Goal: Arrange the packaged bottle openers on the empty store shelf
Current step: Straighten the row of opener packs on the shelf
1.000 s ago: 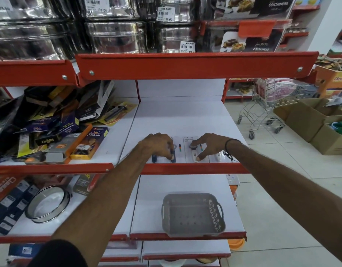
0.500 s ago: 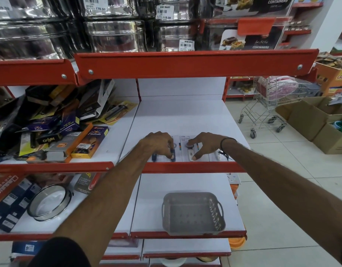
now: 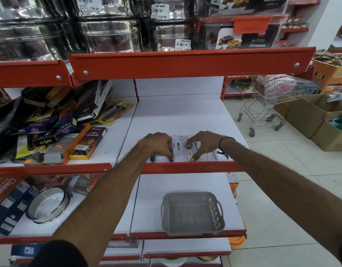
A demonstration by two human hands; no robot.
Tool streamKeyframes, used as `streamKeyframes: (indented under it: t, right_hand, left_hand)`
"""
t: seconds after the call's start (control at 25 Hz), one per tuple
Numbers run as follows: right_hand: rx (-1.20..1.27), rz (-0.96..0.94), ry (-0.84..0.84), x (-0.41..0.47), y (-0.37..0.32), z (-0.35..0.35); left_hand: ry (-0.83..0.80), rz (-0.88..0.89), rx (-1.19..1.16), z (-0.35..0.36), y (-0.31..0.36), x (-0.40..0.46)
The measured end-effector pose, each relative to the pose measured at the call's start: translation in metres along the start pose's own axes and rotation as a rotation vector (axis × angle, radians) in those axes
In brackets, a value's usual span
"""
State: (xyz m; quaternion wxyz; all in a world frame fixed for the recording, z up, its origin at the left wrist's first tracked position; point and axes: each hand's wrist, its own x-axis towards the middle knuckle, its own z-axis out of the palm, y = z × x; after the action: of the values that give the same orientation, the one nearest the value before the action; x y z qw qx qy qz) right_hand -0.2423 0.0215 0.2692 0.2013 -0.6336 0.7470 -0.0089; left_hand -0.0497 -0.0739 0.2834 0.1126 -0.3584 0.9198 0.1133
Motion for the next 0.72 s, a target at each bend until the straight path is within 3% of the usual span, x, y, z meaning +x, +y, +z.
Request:
streamKeyframes:
  t: [0.4,0.72]
  right_hand:
    - [-0.094,0.001,-0.017,-0.003,-0.0074,-0.0093]
    - [0.012,-0.026,0.016,-0.0097,-0.0052,-0.0067]
  left_hand:
    - [0.011,0.012,-0.023,0.0018,-0.0029,0.002]
    - [0.026,0.03,-0.023,0.0027,-0.0048,0.0038]
